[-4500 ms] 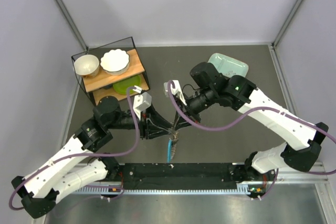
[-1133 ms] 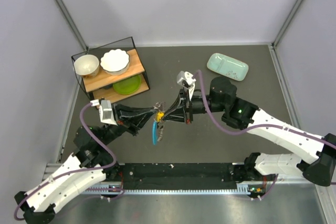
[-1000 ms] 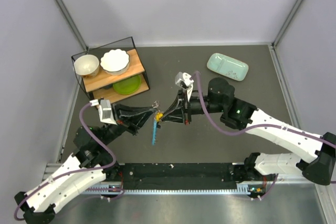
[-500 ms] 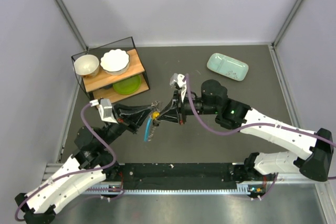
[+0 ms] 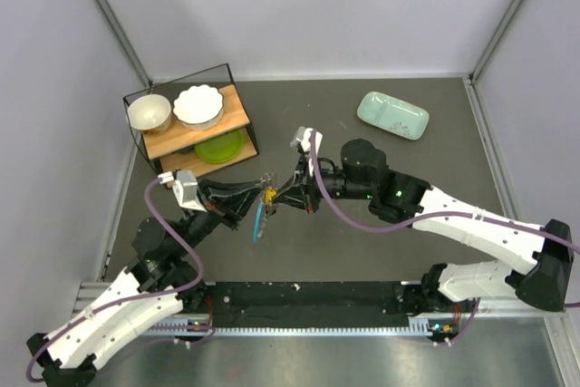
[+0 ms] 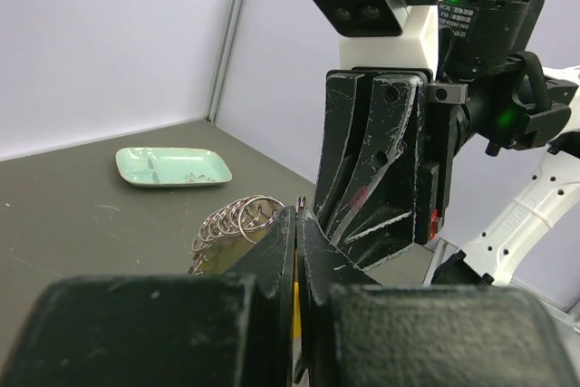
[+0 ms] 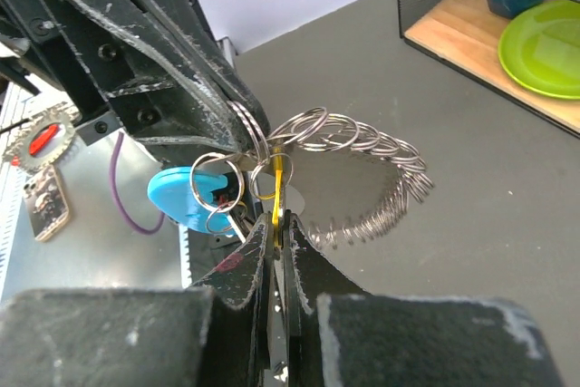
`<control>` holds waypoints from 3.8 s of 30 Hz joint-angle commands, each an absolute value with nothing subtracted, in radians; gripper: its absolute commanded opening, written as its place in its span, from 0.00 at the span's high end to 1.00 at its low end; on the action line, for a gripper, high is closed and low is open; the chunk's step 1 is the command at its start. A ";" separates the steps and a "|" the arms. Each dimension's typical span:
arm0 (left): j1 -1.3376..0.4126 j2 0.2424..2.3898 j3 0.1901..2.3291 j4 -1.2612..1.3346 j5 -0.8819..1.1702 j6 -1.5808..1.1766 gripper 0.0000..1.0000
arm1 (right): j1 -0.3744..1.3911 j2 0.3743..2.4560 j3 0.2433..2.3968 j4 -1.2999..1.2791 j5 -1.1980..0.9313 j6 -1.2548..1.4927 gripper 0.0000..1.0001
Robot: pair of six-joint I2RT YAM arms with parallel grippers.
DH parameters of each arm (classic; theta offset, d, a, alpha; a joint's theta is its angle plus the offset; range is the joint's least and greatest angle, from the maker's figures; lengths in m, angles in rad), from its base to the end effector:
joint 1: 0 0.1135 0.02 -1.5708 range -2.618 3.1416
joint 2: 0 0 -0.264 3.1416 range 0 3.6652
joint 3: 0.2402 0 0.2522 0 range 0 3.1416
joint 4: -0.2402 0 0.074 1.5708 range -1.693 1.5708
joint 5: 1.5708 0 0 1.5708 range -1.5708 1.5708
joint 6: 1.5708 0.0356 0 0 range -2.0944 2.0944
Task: Remove the keys from the keyring
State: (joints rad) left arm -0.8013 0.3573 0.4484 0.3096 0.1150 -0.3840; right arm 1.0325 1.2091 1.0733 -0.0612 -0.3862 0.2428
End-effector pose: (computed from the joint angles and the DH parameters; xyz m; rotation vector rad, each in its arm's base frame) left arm 0.0749 -0.0832 0.3305 0.3627 1.1920 -1.1060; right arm 0.1332 0.2493 0.3658 -1.0171 1.6446 1.2322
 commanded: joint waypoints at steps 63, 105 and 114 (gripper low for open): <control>-0.801 0.385 0.485 0.466 0.341 -0.425 1.00 | 0.933 1.140 1.025 0.147 -0.710 0.213 0.66; -0.801 0.593 0.957 -0.342 0.689 -0.008 0.53 | 0.917 1.193 1.322 -0.560 -1.015 -0.216 1.00; -0.801 0.689 0.965 -0.309 0.887 -0.011 0.60 | 0.917 1.216 1.331 -0.566 -1.055 -0.224 1.00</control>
State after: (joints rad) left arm -0.7998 0.6613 0.9329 -0.3542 0.7555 -0.0231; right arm 0.9249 1.2163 1.2663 -0.5949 -0.9936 -0.1944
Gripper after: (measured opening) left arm 0.428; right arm 0.006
